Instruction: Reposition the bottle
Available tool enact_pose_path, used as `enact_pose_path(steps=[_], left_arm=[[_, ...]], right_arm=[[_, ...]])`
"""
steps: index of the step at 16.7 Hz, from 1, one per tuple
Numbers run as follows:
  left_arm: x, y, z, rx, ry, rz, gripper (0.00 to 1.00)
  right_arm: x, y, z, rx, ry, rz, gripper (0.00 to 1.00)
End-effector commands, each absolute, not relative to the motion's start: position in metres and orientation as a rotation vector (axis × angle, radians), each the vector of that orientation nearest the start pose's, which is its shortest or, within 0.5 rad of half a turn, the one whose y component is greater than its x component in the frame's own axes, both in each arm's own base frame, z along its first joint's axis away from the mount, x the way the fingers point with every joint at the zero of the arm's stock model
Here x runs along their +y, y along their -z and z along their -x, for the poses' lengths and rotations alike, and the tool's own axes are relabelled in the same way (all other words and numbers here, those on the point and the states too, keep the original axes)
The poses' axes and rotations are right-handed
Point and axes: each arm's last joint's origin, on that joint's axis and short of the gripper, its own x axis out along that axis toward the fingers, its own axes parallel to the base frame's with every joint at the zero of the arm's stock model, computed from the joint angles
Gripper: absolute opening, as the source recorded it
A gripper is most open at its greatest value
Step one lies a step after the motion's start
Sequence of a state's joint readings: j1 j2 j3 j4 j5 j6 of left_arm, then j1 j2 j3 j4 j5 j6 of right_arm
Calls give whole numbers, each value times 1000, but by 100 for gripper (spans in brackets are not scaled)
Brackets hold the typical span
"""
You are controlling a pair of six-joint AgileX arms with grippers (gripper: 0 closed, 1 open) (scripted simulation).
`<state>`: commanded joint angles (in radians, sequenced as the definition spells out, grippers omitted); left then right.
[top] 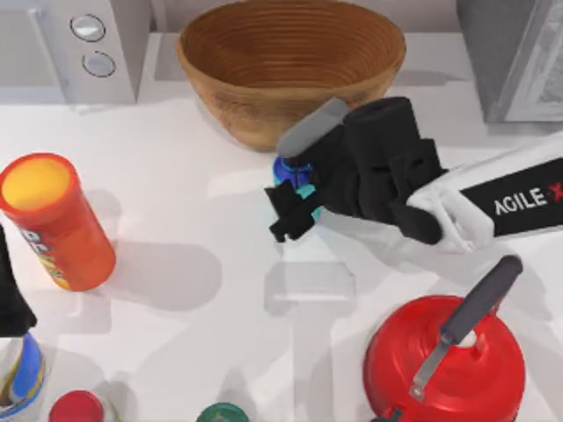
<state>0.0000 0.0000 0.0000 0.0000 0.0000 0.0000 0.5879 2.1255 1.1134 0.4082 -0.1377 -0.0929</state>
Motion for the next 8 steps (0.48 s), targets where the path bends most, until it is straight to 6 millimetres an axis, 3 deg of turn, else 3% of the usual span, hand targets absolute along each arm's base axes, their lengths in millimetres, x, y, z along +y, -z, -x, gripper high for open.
enact_pose_path(steps=[2, 8], left_arm=[[-1, -160, -106, 0, 0, 0, 100], [-1, -160, -106, 0, 0, 0, 100]], right_arm=[[243, -92, -350, 566, -751, 235, 0], [243, -92, -350, 566, -751, 235, 0]])
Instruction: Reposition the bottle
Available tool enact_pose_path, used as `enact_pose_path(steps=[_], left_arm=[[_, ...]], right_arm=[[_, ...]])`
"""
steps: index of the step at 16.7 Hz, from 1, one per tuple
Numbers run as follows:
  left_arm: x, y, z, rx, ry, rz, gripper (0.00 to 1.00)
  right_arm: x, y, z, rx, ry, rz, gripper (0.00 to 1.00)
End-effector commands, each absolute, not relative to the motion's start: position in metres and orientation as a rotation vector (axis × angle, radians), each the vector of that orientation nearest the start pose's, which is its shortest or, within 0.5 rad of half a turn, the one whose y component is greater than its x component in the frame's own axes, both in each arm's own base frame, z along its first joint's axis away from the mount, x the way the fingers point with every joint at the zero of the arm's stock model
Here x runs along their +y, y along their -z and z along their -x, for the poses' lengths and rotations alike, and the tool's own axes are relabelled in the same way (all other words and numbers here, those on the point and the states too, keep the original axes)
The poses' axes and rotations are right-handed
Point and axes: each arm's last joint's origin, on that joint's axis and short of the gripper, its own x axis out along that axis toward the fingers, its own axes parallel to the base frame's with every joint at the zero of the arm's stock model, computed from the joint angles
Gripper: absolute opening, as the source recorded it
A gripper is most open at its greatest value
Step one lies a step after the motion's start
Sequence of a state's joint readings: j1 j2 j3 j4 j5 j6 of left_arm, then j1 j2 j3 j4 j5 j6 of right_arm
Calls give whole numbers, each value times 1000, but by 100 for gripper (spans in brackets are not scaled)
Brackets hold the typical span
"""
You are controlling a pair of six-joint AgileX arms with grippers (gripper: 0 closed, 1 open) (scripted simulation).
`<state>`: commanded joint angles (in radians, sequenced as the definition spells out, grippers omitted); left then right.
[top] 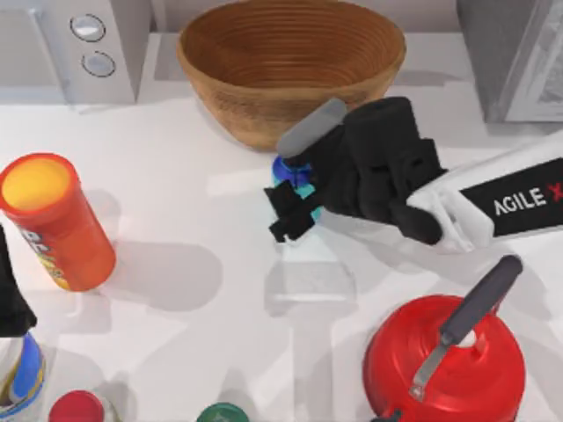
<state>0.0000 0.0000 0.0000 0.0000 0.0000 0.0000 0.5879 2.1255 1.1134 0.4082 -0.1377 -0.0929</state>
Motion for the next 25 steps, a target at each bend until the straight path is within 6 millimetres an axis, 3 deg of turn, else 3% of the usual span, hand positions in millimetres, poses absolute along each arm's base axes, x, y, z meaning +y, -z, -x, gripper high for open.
enact_pose_path(steps=[3, 6, 8, 11, 14, 17, 20, 25], left_arm=[[-1, -160, -106, 0, 0, 0, 100], [-1, -160, -106, 0, 0, 0, 100], [-1, -160, -106, 0, 0, 0, 100], [-1, -160, -106, 0, 0, 0, 100], [-1, -160, -106, 0, 0, 0, 100], [-1, -160, -106, 0, 0, 0, 100], [-1, -160, -106, 0, 0, 0, 100], [-1, -160, -106, 0, 0, 0, 100]], right_arm=[[241, -93, -352, 562, -747, 231, 0], [221, -118, -362, 490, -709, 195, 0], [188, -136, -366, 451, -643, 164, 0], [123, -152, -358, 444, -485, 106, 0], [59, -155, -331, 489, -287, 37, 0], [17, -150, -296, 549, -111, -24, 0], [-1, -146, -275, 580, -11, -65, 0], [-1, -144, -275, 586, -12, -67, 0]])
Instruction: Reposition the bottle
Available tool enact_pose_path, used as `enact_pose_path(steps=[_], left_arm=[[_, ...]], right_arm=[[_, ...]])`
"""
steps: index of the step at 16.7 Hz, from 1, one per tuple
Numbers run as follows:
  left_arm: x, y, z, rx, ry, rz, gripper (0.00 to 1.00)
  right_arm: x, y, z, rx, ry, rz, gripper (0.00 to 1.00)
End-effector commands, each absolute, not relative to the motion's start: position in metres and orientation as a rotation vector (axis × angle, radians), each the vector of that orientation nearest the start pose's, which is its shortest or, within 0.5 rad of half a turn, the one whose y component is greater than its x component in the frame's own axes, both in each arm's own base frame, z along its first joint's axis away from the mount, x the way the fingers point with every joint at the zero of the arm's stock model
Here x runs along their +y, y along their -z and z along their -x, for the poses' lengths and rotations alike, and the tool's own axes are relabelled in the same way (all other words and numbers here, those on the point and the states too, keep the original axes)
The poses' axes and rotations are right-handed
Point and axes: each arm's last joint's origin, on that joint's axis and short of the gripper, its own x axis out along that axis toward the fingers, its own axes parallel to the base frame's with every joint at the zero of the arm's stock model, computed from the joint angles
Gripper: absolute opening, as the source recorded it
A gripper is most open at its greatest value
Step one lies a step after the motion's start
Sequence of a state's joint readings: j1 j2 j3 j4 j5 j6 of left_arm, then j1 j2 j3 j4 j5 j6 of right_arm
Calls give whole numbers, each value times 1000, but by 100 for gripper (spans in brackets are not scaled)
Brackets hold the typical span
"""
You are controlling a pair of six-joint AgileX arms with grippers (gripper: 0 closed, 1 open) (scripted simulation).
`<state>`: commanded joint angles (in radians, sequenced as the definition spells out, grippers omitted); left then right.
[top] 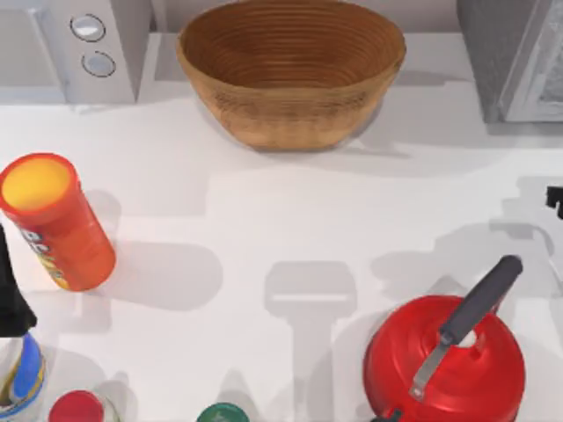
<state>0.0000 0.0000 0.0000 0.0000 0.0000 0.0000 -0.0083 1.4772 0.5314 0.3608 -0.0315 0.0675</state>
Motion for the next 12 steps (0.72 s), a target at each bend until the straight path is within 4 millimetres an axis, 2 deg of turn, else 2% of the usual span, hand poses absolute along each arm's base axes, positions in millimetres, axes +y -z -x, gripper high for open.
enact_pose_path(steps=[3, 9, 12], left_arm=[[-1, -160, -106, 0, 0, 0, 100], [-1, -160, -106, 0, 0, 0, 100], [-1, -160, -106, 0, 0, 0, 100]], right_arm=[[0, -135, -283, 591, -13, -65, 0], [1, -101, -306, 603, -2, -64, 0], [2, -94, -314, 584, -6, -68, 0]])
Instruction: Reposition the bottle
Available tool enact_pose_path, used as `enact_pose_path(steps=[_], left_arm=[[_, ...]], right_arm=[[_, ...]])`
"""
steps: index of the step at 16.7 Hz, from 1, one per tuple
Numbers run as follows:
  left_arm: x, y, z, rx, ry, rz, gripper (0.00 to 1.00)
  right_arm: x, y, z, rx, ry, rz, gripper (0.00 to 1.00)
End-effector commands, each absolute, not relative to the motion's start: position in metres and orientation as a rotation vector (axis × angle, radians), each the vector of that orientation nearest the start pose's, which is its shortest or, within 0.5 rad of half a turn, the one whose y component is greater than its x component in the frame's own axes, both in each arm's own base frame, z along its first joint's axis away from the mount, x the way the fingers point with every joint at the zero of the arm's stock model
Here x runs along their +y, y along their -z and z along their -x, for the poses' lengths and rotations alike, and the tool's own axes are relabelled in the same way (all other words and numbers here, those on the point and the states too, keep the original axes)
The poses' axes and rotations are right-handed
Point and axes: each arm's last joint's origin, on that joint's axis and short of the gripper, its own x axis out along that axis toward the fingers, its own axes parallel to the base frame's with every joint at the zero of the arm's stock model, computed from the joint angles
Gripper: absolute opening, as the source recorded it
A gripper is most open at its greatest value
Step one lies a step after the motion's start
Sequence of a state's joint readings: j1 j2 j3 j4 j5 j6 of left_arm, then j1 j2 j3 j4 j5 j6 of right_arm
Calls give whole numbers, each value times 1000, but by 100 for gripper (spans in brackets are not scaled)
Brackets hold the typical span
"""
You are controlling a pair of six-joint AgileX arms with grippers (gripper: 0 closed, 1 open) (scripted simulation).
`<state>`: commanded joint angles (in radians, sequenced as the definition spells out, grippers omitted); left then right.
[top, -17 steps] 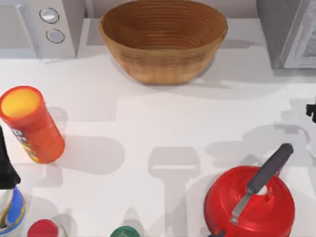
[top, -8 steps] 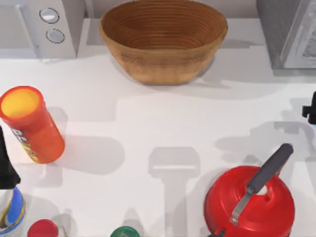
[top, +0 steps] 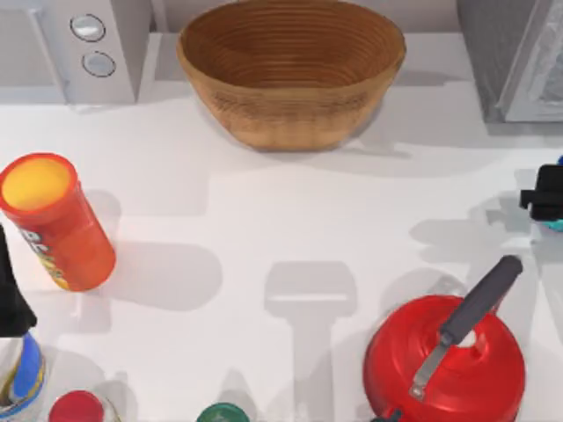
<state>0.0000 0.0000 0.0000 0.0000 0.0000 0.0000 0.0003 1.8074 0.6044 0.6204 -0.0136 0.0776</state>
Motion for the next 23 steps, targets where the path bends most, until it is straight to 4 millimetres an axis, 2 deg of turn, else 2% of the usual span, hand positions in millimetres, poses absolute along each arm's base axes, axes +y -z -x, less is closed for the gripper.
enact_pose_path(steps=[4, 17, 23], left_arm=[[-1, -160, -106, 0, 0, 0, 100], [-1, -160, -106, 0, 0, 0, 100], [-1, -160, -106, 0, 0, 0, 100]], right_arm=[[2, -94, -314, 582, -6, -68, 0], [2, -94, -314, 582, -6, -68, 98], [2, -94, -314, 582, -6, -68, 100]])
